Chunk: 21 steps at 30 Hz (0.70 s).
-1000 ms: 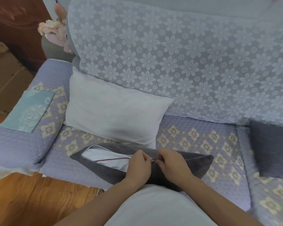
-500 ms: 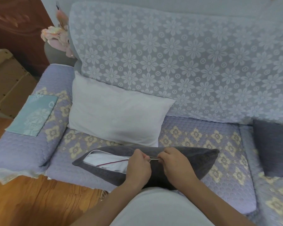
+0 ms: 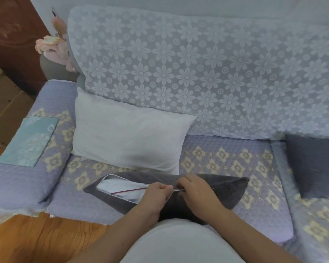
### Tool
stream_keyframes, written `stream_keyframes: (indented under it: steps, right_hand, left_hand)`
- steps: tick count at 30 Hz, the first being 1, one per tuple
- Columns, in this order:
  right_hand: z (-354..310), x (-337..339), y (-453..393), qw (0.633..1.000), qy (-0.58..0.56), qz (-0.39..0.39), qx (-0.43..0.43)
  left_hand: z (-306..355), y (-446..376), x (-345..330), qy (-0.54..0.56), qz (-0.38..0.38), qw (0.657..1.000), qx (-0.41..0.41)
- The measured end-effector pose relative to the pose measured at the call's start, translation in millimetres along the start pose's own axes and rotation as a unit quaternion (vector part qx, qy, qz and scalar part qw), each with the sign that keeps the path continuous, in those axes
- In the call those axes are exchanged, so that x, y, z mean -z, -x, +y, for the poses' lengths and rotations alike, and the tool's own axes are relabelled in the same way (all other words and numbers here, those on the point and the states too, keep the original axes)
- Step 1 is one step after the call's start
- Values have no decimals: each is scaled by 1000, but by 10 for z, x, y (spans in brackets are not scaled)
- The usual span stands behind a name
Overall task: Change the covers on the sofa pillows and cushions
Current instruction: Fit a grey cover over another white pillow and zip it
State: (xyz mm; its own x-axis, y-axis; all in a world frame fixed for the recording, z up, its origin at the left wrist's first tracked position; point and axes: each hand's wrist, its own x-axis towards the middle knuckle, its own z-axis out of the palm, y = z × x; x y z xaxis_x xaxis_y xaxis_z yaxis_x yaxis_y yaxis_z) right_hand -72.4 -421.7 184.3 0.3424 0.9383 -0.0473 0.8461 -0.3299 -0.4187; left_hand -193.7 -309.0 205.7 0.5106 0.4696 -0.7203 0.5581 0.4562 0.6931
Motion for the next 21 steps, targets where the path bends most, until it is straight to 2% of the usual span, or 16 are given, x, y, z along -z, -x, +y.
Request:
stream_keyframes:
  steps: [3, 9, 15, 18, 21]
  right_hand:
    - [18, -27, 33, 1000, 1, -3, 11]
    - [-21, -79, 81, 997, 45, 18, 58]
    - [-42, -129, 95, 998, 45, 14, 49]
    - [-29, -154, 122, 996, 49, 17, 71]
    - [-69, -152, 142, 995, 67, 32, 63]
  left_hand:
    - [-2, 8, 15, -23, 3, 1000, 5]
    - [49, 53, -36, -208, 41, 977, -26]
    - [-9, 56, -68, -229, 69, 971, -14]
    - [-44, 59, -99, -266, 66, 961, -26]
    - [-83, 45, -116, -281, 93, 954, -39]
